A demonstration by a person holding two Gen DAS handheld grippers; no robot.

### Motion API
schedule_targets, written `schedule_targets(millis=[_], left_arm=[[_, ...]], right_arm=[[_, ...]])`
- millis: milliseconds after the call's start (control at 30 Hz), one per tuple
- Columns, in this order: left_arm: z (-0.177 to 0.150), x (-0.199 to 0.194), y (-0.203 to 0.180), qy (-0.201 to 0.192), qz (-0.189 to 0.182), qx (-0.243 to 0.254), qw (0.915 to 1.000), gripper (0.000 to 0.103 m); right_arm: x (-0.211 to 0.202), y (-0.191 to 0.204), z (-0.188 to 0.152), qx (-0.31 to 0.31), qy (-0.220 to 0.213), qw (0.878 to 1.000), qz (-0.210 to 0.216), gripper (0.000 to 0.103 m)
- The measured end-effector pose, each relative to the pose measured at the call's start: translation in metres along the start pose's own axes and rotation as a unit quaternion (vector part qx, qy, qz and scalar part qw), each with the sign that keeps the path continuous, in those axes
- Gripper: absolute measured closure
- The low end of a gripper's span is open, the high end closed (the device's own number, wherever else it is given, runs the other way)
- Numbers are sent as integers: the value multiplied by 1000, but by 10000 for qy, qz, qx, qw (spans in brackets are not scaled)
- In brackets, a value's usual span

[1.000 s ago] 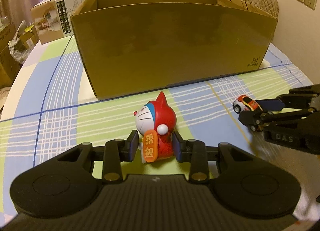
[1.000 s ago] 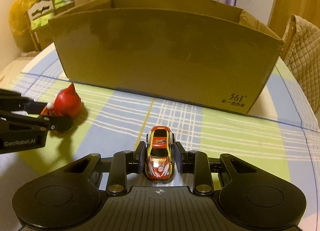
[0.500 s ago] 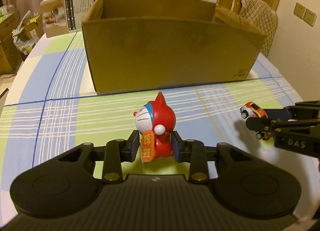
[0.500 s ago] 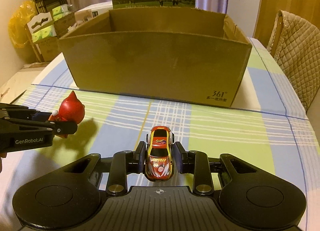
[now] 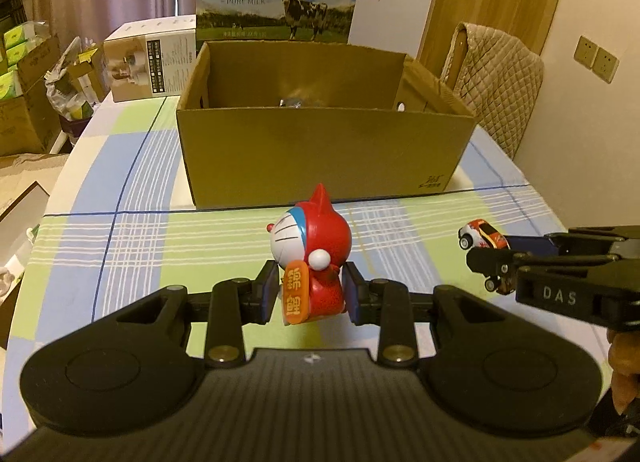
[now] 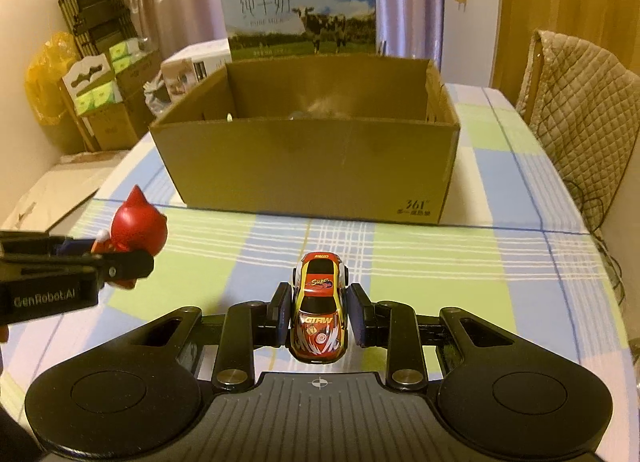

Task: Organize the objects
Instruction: 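Carry the red figure into the box with the left tool while the right carries the car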

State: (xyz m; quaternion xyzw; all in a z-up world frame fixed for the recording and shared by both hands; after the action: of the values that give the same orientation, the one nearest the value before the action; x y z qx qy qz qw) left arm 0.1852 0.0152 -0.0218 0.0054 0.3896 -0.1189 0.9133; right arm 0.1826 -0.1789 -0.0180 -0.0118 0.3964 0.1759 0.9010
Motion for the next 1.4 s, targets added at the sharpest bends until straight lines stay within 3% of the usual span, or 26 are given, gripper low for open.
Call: schedule_targets(millis=[600,1400], left_arm=[[13,-60,-21,-328,-126,21,9994,74],[74,-33,-6,-154,62,32,9999,74]], right_arm=[[-72,4,21,7,-394,9992,-15,76],[-36,-19,86,-221,-345,9989,238,76]])
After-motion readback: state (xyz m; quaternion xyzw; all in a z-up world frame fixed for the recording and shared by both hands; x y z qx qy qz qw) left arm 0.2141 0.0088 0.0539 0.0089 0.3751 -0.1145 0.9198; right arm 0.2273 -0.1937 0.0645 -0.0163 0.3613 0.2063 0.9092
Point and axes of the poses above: each gripper's, at about its wrist camera, not at the fingertips, and x roughly the way its jaws point, y to its left, z to its top, the point moved 2 cm from there along x, roughly the way its jaws point, and after that the axes turned 2 degrees about x, right-handed, at the moved point
